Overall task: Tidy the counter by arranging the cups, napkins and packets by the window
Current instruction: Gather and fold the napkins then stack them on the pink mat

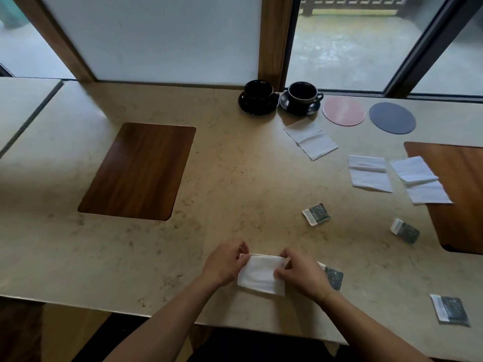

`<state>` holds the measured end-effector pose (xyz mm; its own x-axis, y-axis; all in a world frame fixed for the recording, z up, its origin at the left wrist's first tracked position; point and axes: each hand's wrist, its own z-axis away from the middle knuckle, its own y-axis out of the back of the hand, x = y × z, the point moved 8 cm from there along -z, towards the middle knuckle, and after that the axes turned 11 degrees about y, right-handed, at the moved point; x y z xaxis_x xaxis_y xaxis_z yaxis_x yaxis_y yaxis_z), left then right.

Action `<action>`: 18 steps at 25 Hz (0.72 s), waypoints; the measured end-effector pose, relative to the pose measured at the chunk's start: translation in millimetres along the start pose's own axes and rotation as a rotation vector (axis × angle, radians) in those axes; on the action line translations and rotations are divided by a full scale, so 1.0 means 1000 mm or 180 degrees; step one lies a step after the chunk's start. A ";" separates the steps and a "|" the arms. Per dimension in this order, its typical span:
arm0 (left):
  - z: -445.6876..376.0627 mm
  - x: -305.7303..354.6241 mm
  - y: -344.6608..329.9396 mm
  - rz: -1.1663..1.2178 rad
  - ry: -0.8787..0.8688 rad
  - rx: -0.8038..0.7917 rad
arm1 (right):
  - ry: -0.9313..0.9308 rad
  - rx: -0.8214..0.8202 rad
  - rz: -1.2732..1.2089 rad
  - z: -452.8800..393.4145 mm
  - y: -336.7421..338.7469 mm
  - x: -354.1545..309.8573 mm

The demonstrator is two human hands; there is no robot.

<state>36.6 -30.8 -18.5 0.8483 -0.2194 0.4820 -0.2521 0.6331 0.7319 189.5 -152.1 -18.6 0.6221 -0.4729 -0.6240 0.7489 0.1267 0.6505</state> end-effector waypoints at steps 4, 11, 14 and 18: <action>-0.004 0.005 0.000 -0.0311 -0.0196 0.0223 | 0.0102 0.0268 0.0737 -0.002 0.006 -0.002; -0.013 0.010 0.002 -0.0410 -0.0424 0.0357 | -0.0011 0.0392 0.0891 -0.006 0.006 0.003; -0.016 0.012 0.001 -0.0500 -0.0498 0.0361 | 0.0042 0.0370 0.0982 -0.008 0.007 0.002; -0.017 0.013 0.001 -0.0481 -0.0578 0.0500 | 0.0176 0.0371 0.1028 -0.008 0.008 -0.001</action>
<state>55.1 -20.1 -19.4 0.7880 -0.4408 0.4298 -0.2103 0.4635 0.8608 197.0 -143.5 -16.0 0.8366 -0.3762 -0.3982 0.4821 0.1602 0.8614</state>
